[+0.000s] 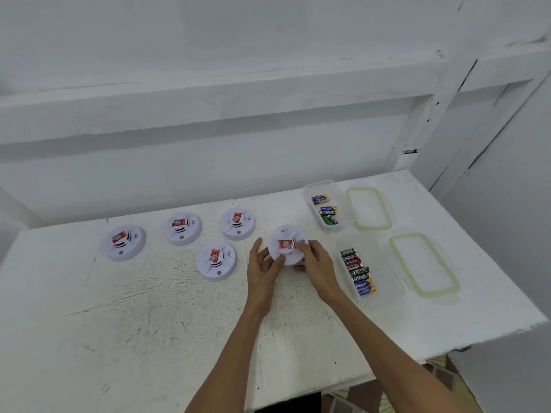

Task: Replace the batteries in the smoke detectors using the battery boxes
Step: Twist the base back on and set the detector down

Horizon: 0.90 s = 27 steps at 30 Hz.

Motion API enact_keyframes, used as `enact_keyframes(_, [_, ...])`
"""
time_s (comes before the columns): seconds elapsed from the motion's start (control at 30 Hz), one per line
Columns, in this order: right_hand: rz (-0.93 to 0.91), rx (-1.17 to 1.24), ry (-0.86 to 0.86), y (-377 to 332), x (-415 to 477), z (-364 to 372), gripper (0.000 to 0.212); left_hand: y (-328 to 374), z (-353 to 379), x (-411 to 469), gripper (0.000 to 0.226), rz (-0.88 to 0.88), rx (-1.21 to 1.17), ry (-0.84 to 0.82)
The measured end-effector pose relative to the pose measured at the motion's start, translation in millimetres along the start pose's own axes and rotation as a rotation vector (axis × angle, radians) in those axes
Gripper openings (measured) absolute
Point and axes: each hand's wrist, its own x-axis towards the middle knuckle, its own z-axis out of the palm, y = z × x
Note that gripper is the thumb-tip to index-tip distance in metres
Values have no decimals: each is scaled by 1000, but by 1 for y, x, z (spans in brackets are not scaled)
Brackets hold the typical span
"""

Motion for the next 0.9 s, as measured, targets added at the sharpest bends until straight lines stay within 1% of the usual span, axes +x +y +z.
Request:
enact_keyframes(0.07, [53,-22,13,4,3,1,30,-2,0,1,51,-45,-57,90])
enact_keyframes(0.1, [77,15,-7,5,4,1,29,-3,0,1,42,-49,-53,125])
enact_keyframes(0.17, [112,167,-80,6,3,2,41,-4,2,1,29,-3,-5,140])
enact_keyframes(0.2, [118,250,-115,6,1,3,47,-3,3,0,31,35,32,111])
enact_keyframes(0.27, [120,379,-158,5,-3,5,54,-1,5,-3,47,94,123,21])
enact_keyframes(0.3, [120,397,-166,7,-4,6,55,0,5,-3,56,112,162,-17])
enact_keyframes(0.37, [134,389,-176,10,-1,5,53,-1,2,-3,65,123,210,-52])
enact_keyframes(0.47, [232,413,-192,8,8,3,43,-2,0,-1,69,115,290,-79])
enact_keyframes(0.53, [267,362,-211,4,11,2,45,-1,-1,0,71,99,310,-106])
enact_keyframes(0.6, [243,302,-192,6,13,3,47,2,-1,0,72,77,315,-144])
enact_keyframes(0.7, [202,271,-145,10,13,4,45,2,-3,2,74,59,327,-155])
enact_keyframes(0.8, [226,278,-155,10,14,1,44,-1,-5,4,85,48,327,-154])
enact_keyframes(0.9, [237,255,-140,13,15,2,49,-1,-6,5,87,55,327,-170])
